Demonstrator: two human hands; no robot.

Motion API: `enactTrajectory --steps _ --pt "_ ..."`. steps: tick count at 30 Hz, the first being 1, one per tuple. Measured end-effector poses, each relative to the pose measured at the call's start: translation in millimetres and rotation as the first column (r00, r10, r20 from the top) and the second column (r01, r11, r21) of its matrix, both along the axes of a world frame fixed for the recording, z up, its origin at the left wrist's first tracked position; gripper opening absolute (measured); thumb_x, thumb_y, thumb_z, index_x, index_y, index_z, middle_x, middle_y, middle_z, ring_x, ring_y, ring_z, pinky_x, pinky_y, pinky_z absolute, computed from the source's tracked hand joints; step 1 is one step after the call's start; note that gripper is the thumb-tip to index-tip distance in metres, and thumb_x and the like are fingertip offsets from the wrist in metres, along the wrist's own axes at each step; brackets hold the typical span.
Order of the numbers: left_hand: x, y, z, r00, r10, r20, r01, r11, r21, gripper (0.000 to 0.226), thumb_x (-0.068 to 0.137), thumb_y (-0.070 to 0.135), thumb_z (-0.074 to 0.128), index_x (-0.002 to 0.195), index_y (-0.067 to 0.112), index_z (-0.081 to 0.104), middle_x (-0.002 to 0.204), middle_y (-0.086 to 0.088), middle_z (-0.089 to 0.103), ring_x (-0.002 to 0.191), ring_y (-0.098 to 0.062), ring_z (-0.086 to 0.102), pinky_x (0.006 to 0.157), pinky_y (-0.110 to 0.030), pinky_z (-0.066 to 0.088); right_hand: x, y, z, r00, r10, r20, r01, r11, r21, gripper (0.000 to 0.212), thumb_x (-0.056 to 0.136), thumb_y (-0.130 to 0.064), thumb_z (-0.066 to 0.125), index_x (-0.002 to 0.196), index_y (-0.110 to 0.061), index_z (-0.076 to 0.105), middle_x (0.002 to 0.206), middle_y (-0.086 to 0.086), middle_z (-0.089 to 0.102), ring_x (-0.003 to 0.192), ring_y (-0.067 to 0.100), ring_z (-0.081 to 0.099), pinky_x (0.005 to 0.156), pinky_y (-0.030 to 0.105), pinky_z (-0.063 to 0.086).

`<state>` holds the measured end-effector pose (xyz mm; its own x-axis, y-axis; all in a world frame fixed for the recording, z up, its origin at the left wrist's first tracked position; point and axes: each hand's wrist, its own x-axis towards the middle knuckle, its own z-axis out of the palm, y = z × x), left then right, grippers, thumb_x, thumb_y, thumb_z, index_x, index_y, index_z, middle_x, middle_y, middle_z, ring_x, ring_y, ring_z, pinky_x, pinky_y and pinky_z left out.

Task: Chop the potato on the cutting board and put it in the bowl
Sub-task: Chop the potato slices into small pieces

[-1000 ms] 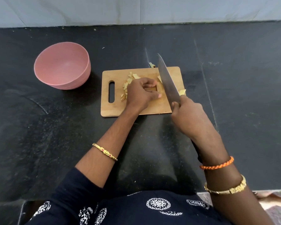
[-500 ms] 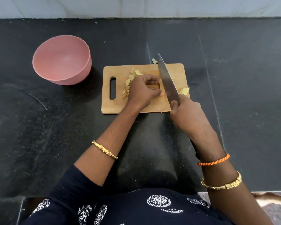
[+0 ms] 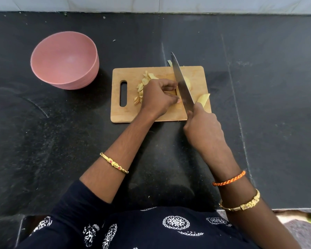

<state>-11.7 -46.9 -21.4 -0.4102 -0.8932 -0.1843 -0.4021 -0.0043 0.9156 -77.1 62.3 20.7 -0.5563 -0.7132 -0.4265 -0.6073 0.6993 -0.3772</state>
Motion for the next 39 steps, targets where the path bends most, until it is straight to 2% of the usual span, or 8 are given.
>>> enactTrajectory --steps 6,9,14,19,23,28,34,39 --pt "-2.5 3.1 1.0 1.0 0.015 0.013 -0.015 0.999 -0.036 0.047 0.065 -0.002 0.08 0.109 0.005 0.068 0.104 -0.007 0.07 0.083 -0.011 0.068 0.08 -0.021 0.055 -2.5 -3.1 -3.5 0.999 0.022 -0.033 -0.021 1.0 0.014 0.009 0.101 -0.021 0.037 0.099 -0.021 0.029 0.073 0.001 0.038 0.079 0.022 0.05 0.064 0.037 0.043" --pt "-4.3 6.4 1.2 0.999 0.049 0.021 -0.047 0.995 -0.087 0.044 0.065 -0.002 0.08 0.107 0.005 0.069 0.099 -0.004 0.071 0.082 -0.01 0.067 0.078 -0.018 0.055 -3.0 -3.6 -3.8 1.0 0.023 -0.021 -0.022 1.0 0.016 0.01 0.1 -0.019 0.039 0.099 -0.022 0.029 0.078 0.004 0.044 0.083 0.024 0.056 0.073 0.041 0.053" --pt "-5.0 10.6 4.4 0.998 0.067 -0.008 -0.067 0.993 -0.1 0.043 0.065 -0.009 0.076 0.106 0.001 0.068 0.086 0.003 0.065 0.072 -0.003 0.062 0.067 -0.006 0.051 -3.4 3.2 -4.9 0.998 0.051 -0.037 -0.05 0.998 0.045 0.007 0.1 -0.017 0.037 0.1 -0.02 0.031 0.074 0.003 0.039 0.082 0.025 0.053 0.068 0.04 0.048" --pt "-5.1 11.0 5.0 0.998 0.053 -0.013 -0.055 0.99 -0.129 0.04 0.067 -0.01 0.074 0.105 0.002 0.069 0.091 -0.002 0.07 0.074 -0.003 0.064 0.068 -0.008 0.052 -1.8 26.5 -3.3 0.997 0.072 -0.022 -0.07 0.995 0.076 0.009 0.102 -0.024 0.032 0.098 -0.017 0.032 0.072 0.002 0.036 0.076 0.025 0.046 0.064 0.037 0.035" --pt "-4.4 10.3 5.3 0.999 0.021 0.03 -0.018 0.994 -0.105 0.045 0.068 -0.003 0.077 0.11 0.006 0.067 0.096 0.001 0.069 0.077 -0.006 0.066 0.075 -0.016 0.055 -6.2 43.4 8.7 0.997 0.071 0.028 -0.073 0.993 0.093 0.015 0.101 -0.029 0.033 0.102 -0.016 0.041 0.08 0.008 0.05 0.081 0.029 0.056 0.069 0.041 0.046" --pt "-2.8 2.9 4.9 0.995 0.011 0.101 -0.001 0.995 -0.1 0.058 0.066 0.002 0.081 0.12 0.006 0.06 0.115 -0.006 0.065 0.087 -0.015 0.068 0.084 -0.025 0.053 -9.6 52.9 21.3 1.0 -0.019 0.021 0.021 0.995 -0.103 0.022 0.1 -0.032 0.034 0.085 -0.016 0.038 0.077 0.01 0.053 0.073 0.032 0.053 0.063 0.035 0.041" --pt "-7.7 -9.0 18.7 0.954 -0.078 0.291 0.188 0.908 -0.374 0.048 0.077 -0.002 0.067 0.122 0.014 0.061 0.123 -0.004 0.06 0.108 -0.017 0.057 0.088 -0.02 0.041 -27.0 34.2 6.3 0.982 -0.088 0.165 0.12 0.974 -0.195 0.029 0.098 -0.031 0.039 0.072 -0.018 0.04 0.072 0.007 0.053 0.063 0.025 0.05 0.056 0.029 0.039" --pt "-9.8 -28.3 24.8 0.796 -0.358 0.489 0.539 0.786 -0.303 0.063 0.079 0.001 0.061 0.136 0.022 0.046 0.146 -0.001 0.036 0.137 -0.021 0.024 0.11 -0.032 0.025 -35.6 24.3 -5.1 0.956 -0.18 0.23 0.242 0.93 -0.276 0.033 0.096 -0.033 0.042 0.076 -0.008 0.041 0.067 0.008 0.052 0.058 0.027 0.048 0.062 0.042 0.051"
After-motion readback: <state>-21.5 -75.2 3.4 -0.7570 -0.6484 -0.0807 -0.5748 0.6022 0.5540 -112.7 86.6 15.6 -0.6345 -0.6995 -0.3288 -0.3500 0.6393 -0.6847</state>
